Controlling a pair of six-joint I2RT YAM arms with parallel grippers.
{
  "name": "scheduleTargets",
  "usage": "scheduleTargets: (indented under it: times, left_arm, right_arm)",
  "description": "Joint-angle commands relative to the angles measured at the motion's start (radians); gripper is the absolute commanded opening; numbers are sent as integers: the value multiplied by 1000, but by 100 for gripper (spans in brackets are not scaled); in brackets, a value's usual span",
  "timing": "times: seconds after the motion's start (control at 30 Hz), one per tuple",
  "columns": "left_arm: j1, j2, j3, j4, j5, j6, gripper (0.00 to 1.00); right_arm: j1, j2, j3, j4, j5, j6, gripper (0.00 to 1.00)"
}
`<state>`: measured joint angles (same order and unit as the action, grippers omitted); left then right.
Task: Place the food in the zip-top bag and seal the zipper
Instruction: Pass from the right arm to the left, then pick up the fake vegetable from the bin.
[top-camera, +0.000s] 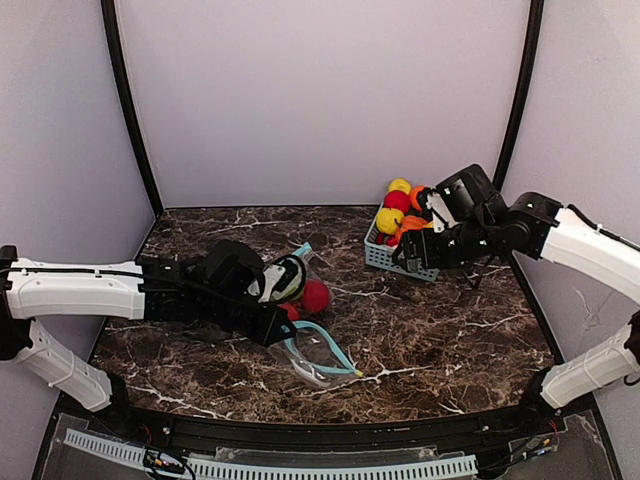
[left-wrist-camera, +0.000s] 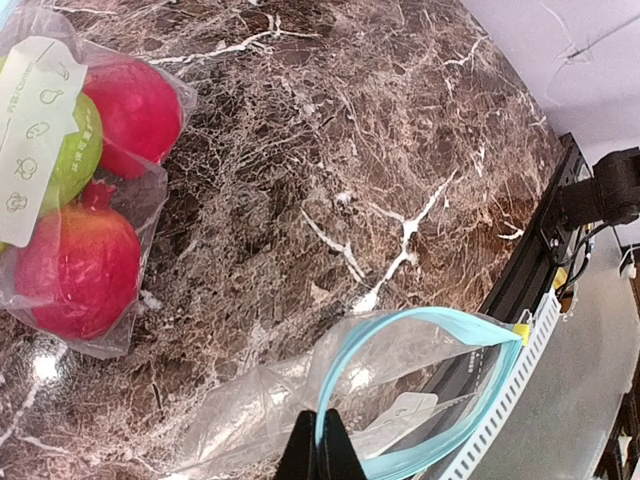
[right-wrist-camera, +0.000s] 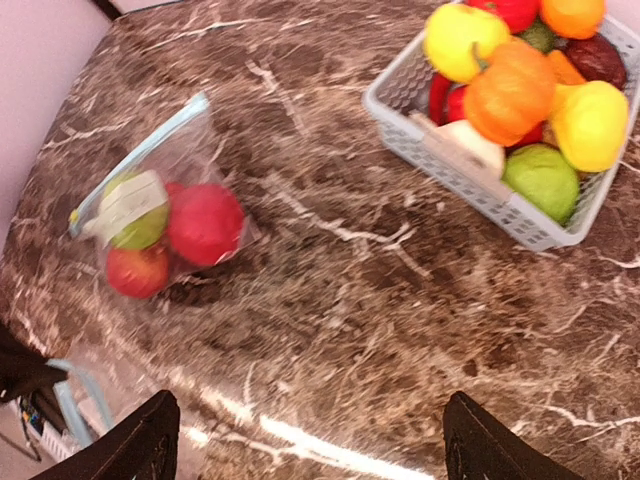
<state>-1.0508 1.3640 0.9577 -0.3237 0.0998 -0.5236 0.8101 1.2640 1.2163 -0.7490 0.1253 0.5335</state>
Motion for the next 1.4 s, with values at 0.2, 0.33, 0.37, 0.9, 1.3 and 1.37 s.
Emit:
scheduleTargets:
  times: [0.2,0.33,0.37,0.9,1.3,1.37]
  left_arm:
    - [2,-46,-59,97,-56,-180,1]
    - [1,-51,-65,107,-65,-194,1]
    - [2,-53,-67,109,-67,-200,1]
    - [1,-61,-82,119,-73,-221,1]
    - [2,-58,-82,112,-82,-221,1]
    - [2,-59,-82,112,-86,-220,1]
  right_arm:
    - [-323,248,129,132,-33,-182,80]
    - [-389,352,184,180,-61,-210,76]
    - [-400,377,197,191,-66,-214,76]
    - [-445,626,361,252,-139,-218,73]
    - [-445,666,383,251,-104,-182,52]
    - [-446,663,379,251,-94,-181,50]
